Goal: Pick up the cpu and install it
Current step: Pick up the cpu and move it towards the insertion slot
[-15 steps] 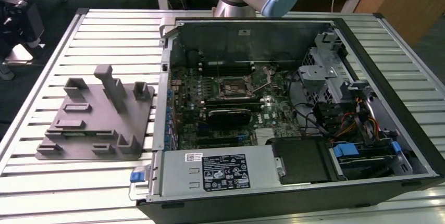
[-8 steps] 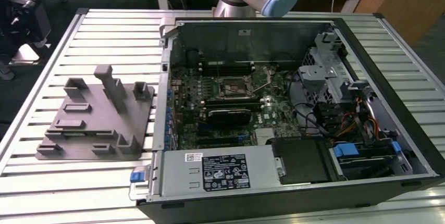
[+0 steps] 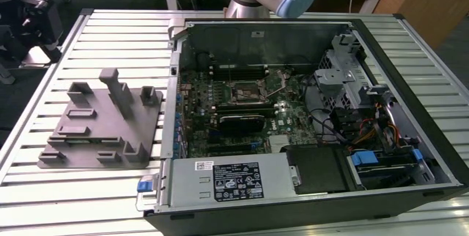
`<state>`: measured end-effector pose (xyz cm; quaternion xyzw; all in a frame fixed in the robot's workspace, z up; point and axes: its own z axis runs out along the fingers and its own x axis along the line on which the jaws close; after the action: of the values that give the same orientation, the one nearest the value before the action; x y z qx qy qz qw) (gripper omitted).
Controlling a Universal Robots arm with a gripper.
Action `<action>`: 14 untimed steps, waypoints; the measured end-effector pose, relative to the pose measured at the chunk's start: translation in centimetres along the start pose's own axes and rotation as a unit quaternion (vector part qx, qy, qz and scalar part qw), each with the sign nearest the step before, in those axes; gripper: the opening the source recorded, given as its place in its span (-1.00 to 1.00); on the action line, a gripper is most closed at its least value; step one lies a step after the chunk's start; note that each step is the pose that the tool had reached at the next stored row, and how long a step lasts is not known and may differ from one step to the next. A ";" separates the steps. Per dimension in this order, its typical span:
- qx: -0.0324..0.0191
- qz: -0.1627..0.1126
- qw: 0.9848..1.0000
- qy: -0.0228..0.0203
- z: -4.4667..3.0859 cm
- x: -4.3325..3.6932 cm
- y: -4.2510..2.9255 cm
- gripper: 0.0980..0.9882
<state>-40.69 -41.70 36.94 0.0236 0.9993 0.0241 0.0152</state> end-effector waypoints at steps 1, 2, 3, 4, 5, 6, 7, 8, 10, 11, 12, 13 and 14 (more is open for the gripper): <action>0.000 0.000 1.000 0.000 0.00 -0.19 0.01 0.00; 0.000 0.000 1.000 0.000 0.02 -0.39 0.02 0.00; 0.000 0.000 1.000 0.000 0.02 -0.59 0.03 0.00; 0.000 0.000 1.000 0.000 0.03 -0.81 0.04 0.00; 0.000 0.000 1.000 0.000 0.03 -1.02 0.05 0.00; 0.000 0.000 1.000 0.000 0.04 -1.22 0.06 0.00; 0.000 0.000 1.000 0.000 0.04 -1.42 0.07 0.00; 0.000 0.000 1.000 0.000 0.05 -1.60 0.07 0.00; 0.000 0.000 1.000 0.000 0.06 -1.94 0.09 0.00; 0.000 0.000 1.000 0.000 0.07 -2.10 0.10 0.00; 0.000 0.000 1.000 0.000 0.07 -2.25 0.11 0.00; 0.000 0.000 1.000 0.000 0.08 -2.39 0.11 0.00; 0.000 0.000 1.000 0.000 0.08 -2.55 0.12 0.00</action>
<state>-38.14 -41.70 36.94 0.0236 0.9993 0.0241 0.0152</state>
